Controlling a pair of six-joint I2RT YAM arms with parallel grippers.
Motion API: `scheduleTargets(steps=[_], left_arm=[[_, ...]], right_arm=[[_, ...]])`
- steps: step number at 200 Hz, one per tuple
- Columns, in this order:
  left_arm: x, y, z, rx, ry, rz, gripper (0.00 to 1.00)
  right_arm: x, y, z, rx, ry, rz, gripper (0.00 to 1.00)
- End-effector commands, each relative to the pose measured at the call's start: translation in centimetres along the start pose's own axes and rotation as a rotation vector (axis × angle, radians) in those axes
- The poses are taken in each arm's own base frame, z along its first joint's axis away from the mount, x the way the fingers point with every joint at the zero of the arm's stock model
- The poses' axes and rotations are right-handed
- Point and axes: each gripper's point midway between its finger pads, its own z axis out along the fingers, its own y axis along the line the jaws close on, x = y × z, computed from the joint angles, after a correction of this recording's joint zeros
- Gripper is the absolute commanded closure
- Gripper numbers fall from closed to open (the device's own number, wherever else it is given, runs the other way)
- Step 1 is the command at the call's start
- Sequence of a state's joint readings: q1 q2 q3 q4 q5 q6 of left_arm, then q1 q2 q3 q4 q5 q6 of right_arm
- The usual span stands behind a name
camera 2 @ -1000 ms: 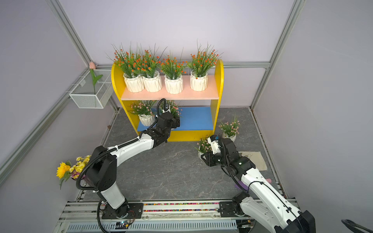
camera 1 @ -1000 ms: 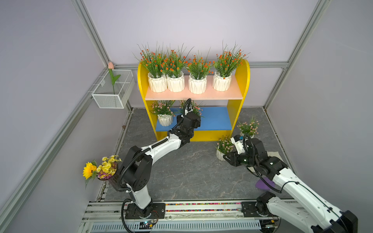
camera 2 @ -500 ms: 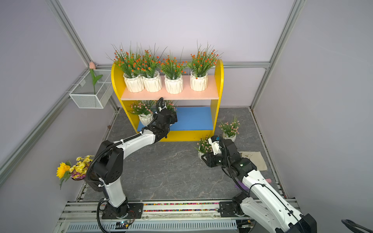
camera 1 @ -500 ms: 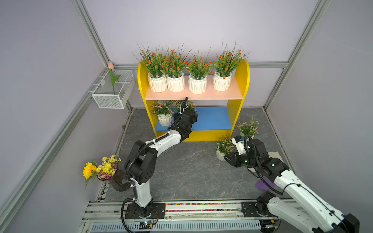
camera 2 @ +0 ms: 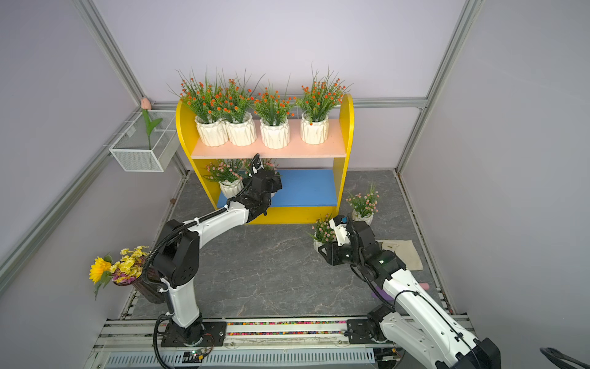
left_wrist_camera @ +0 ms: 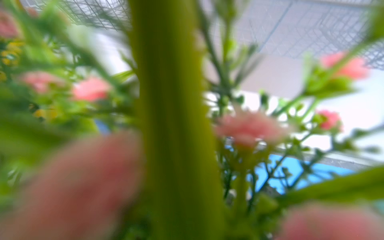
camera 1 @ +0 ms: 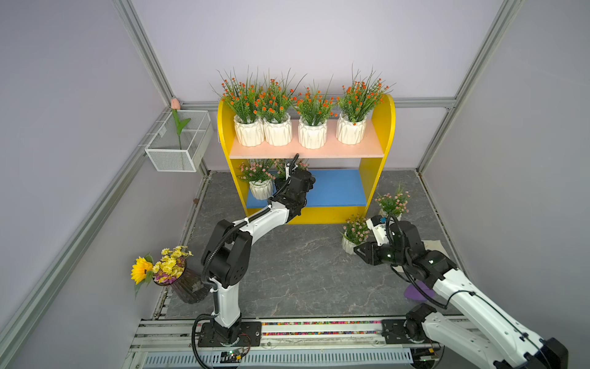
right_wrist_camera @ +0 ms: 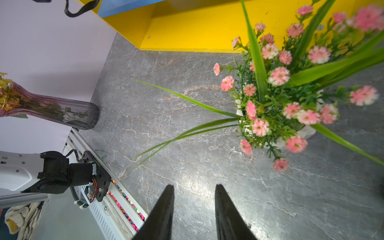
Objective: Place the baby's breath potted plants on the rack by color
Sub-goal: Place the baby's breath potted plant on the rack.
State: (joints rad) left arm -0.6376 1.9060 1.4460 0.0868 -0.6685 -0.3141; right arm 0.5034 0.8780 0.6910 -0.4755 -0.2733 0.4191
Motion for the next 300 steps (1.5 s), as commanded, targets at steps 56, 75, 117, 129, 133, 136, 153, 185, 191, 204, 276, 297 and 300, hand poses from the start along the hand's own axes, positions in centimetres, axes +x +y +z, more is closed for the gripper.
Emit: scheduleTargets(steps=[56,75,117,129,133,136,153,185,191,204,276,297,300], left_arm=[[-1.8,1.3,-0.4,-0.039,-0.022,-0.049,0.0],[-2.0,1.8,-1.3,-0.032,-0.028,-0.059,0.0],[-1.4,1.3,-2.8,0.043,0.019,-0.025,0.0],[-0.6,1.1,-3.1,0.054,0.048,-0.006,0.0],[-0.4,1.1,-3.2,0.061,0.057,-0.004,0.0],[-0.3,1.1,-3.2,0.067,0.061,-0.002,0.0],[0.2,0.8,-3.5,0.099,0.08,0.02,0.0],[1.1,0.6,-4.4,0.131,0.139,0.053,0.0],[1.3,0.7,-4.6,0.137,0.155,0.063,0.0],[1.8,0.7,-5.1,0.151,0.183,0.083,0.0],[3.3,0.7,-9.0,0.289,0.262,0.15,0.0],[3.6,1.2,-10.0,0.298,0.27,0.159,0.0],[3.7,1.3,-10.1,0.3,0.271,0.162,0.0]], right_arm=[[0.0,-0.6,-0.1,0.025,-0.016,0.013,0.61],[-0.1,-0.7,0.1,0.025,-0.014,0.013,0.6],[-0.3,-0.7,0.3,0.03,-0.013,0.012,0.58],[-0.5,-0.8,0.3,0.036,-0.017,0.01,0.57],[-0.6,-0.7,0.2,0.035,-0.019,0.008,0.56],[-0.6,-0.7,0.2,0.036,-0.019,0.007,0.55],[-0.8,-0.8,0.2,0.046,-0.016,0.002,0.53],[-1.0,-1.0,0.3,0.056,-0.018,-0.002,0.52],[-1.1,-1.1,0.3,0.059,-0.019,-0.001,0.51],[-1.2,-1.2,0.3,0.064,-0.022,0.002,0.5],[-2.4,-3.0,-0.4,0.124,-0.046,0.027,0.45],[-2.5,-4.2,-0.8,0.156,-0.051,0.053,0.45],[-2.4,-4.4,-0.9,0.159,-0.05,0.059,0.45]])
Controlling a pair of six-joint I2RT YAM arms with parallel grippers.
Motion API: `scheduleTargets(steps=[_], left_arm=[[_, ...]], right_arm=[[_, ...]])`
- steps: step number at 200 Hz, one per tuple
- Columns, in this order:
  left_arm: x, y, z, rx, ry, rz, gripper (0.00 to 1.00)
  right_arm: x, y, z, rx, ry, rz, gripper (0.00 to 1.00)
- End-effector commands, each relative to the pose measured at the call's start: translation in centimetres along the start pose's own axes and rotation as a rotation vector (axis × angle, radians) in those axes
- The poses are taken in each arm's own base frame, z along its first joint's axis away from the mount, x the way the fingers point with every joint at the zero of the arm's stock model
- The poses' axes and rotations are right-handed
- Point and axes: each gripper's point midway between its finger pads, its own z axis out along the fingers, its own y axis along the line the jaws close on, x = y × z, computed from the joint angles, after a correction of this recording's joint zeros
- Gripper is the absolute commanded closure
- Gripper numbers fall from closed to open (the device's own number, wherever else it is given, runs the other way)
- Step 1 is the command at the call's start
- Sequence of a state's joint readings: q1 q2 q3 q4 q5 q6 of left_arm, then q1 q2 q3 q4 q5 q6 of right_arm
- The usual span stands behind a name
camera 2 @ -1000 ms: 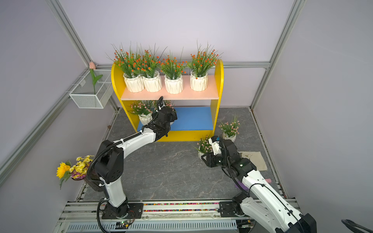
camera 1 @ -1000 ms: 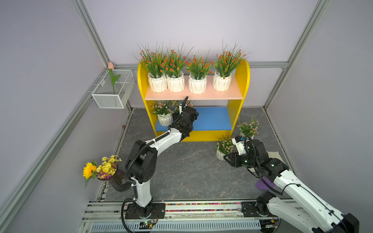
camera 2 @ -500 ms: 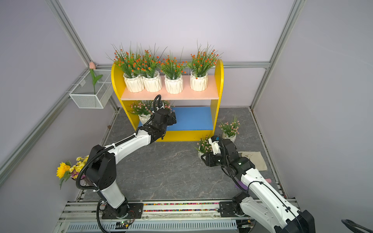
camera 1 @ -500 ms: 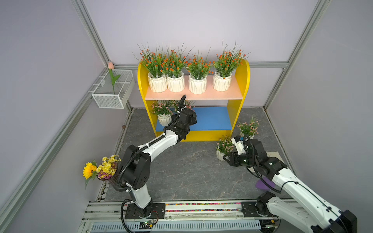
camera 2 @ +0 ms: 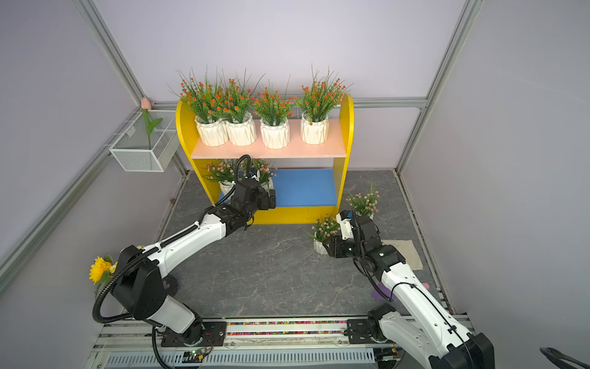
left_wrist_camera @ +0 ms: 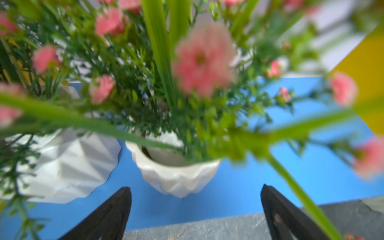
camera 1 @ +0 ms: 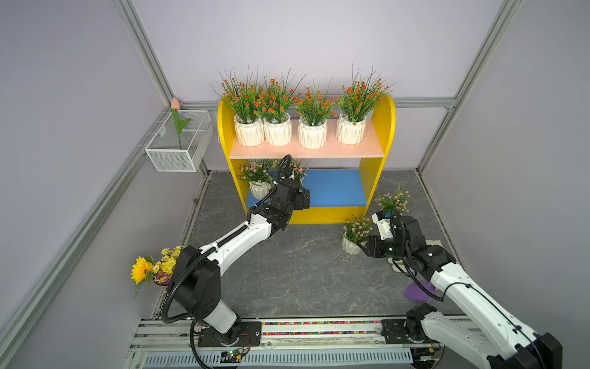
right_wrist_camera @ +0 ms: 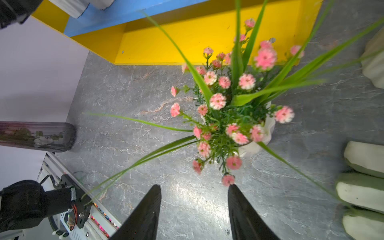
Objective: Place the baby's breath potted plants on the rack by color
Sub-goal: Place the baby's breath potted plant on the rack.
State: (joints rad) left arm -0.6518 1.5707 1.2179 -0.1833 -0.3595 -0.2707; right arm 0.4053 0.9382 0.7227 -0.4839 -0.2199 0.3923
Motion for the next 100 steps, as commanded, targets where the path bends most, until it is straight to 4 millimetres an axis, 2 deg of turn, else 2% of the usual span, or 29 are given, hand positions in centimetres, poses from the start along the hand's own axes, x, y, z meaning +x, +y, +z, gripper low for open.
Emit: scheduleTargets(steps=[1,46,100], left_arm=[[1.2,-0.4,-1.3,0.041,0.038,0.033,0.0],[2.4,-0.9,-3.2,0.12,0.006,0.076,0.0],[4.0,-2.4,-5.2,0.262,-0.011,0.058,0.0]], right_arm=[[-0.5,-1.2,-0.7,0.041,-0.014,0.014,0.45],[0.2,-3.4,-0.3,0.084,0.001,0.069,0.46],[1.0,-5.0,0.2,0.108,0.015,0.107,0.53]])
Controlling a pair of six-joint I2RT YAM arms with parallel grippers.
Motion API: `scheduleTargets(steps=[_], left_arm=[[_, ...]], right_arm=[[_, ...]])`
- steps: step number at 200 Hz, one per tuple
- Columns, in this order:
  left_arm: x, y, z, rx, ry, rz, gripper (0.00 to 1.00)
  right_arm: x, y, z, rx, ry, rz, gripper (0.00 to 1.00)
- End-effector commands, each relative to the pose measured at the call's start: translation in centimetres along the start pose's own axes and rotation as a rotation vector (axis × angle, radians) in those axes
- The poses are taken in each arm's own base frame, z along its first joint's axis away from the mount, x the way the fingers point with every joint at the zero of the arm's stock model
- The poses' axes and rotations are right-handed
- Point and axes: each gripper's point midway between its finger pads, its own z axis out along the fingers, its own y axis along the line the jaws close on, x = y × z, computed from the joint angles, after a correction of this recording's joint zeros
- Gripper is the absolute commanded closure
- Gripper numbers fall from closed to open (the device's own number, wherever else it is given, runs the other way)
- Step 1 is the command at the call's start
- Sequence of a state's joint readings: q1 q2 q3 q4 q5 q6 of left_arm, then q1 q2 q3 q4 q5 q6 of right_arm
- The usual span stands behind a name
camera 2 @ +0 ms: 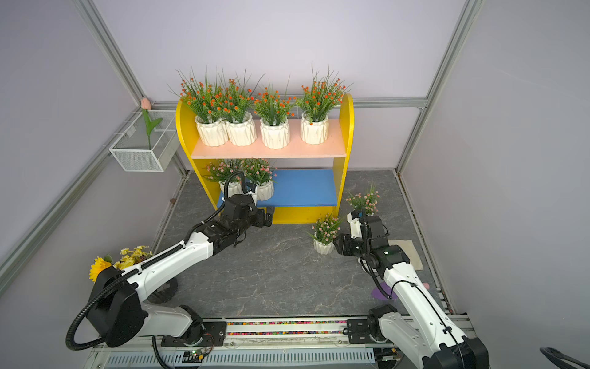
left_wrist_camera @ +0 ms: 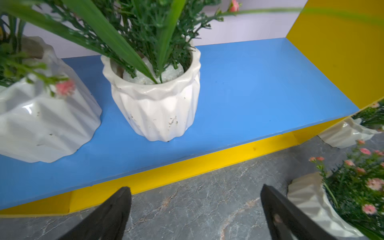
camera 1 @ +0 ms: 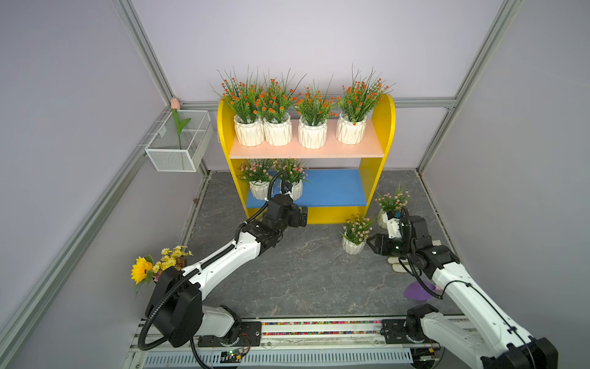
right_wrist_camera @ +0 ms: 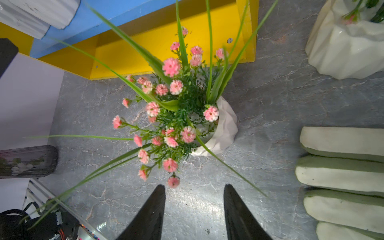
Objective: Place the baby's breath potted plants on the rack by color
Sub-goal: Place the baby's breath potted plant on the rack, then pick up the baby's breath potted plant from the center of the board.
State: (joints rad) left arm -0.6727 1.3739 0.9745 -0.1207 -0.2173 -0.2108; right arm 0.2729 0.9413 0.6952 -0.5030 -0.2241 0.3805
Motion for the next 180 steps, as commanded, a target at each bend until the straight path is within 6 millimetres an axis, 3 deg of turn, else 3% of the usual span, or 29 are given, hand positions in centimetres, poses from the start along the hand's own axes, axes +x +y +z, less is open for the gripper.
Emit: scheduleTargets(steps=[1,101,180], left_arm=[[-0.2,-1.8,-1.0,0.104,-0.039,-0.003,0.0],[3.5,-5.4,-1.7,0.287,-0.044,0.033,0.0],[3.3,-5.6,-1.9,0.297,-0.045,0.028,0.0]], right_arm=[[1.1,-1.1,0.6,0.022,0.031,0.012,0.53],[-0.6,-2.8,4.7,0.068,0.037,0.049,0.69],[-1.6,-3.2,6.2,0.082,0.039,0.04,0.7]])
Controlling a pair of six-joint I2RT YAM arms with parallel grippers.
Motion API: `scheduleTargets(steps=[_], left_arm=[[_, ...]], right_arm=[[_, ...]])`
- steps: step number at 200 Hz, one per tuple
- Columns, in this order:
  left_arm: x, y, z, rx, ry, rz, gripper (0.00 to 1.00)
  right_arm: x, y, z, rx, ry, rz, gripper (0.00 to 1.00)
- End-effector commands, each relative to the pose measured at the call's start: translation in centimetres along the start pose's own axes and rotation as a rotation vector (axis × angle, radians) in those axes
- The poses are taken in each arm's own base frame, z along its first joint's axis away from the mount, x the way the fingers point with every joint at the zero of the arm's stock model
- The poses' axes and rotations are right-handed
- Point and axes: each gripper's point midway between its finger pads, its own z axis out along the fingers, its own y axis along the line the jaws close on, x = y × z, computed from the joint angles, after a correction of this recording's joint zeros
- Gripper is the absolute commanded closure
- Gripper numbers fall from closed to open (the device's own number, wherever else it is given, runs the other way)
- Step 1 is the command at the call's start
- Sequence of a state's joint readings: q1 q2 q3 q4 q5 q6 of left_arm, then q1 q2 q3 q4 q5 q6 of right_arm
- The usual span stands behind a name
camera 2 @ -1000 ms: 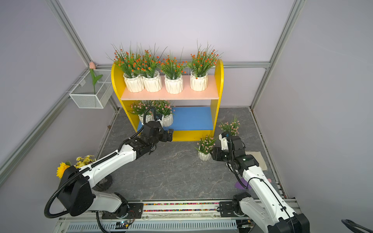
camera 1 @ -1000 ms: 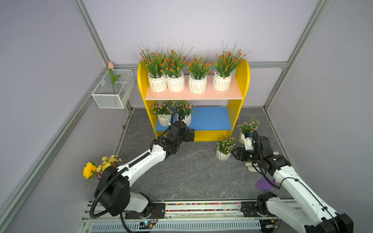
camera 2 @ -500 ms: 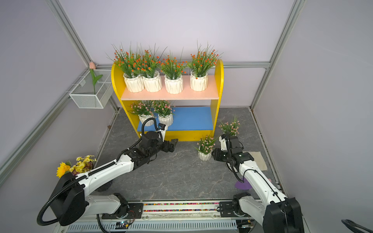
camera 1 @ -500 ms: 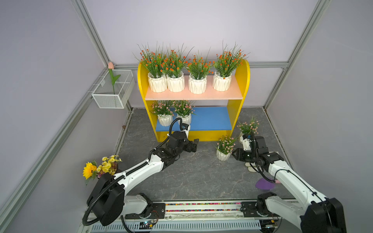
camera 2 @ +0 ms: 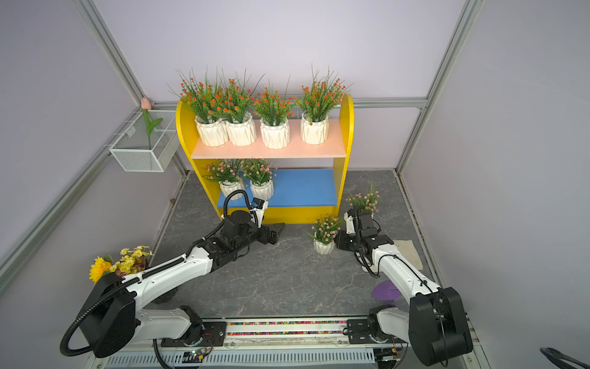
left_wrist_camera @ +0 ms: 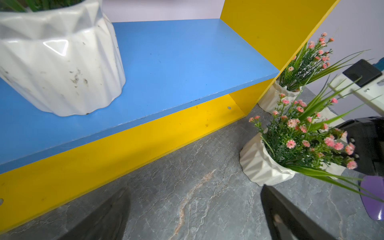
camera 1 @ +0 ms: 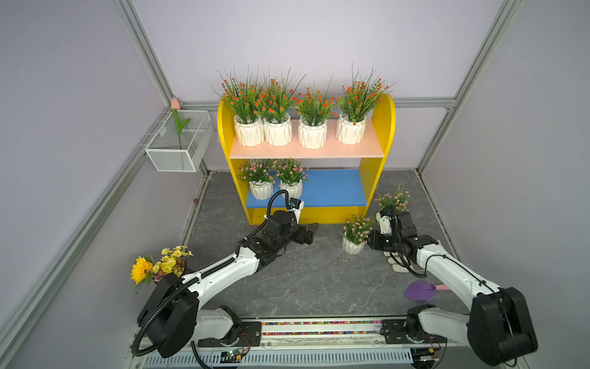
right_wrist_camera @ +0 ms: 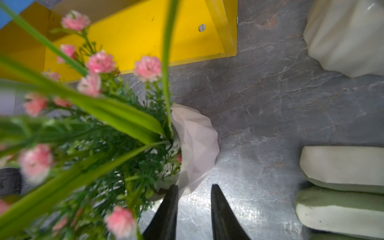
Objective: Place the baby's breath potted plants on the rack by color
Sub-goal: Pick up the baby's breath potted plant from the center of the board.
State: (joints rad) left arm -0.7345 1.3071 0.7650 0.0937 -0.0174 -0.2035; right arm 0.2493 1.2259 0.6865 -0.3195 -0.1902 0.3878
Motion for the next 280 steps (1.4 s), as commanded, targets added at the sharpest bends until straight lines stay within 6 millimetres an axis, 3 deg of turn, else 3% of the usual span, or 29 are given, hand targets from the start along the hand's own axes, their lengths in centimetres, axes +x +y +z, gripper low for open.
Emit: scheduleTargets(steps=[1,118,170,235,280], left_arm=[[-0.9,-0.8,-0.4,0.033,-0.032,0.005,0.0],[0.2,-3.4,0.5,0.178,-0.012,0.035,0.0],[2.2,-4.9,1.2,0.282,0.007,0.064,0.0],[5.4,-5.8,1.9,0.316,0.054,0.08,0.0],[6.0,-6.7,2.1,0.315,0.065,0.116,0.0]], right_arm=[[-1.5,0.2,0.2,-0.001,-0.036,-0.013,0.7],[-1.4,0.4,2.2,0.016,0.02,-0.014,0.76],[-1.0,0.4,2.9,0.036,0.067,-0.035,0.84],[-2.0,3.0,1.3,-0.063,0.053,-0.066,0.89],[-2.8,5.4,-0.5,-0.162,0.038,-0.085,0.9]])
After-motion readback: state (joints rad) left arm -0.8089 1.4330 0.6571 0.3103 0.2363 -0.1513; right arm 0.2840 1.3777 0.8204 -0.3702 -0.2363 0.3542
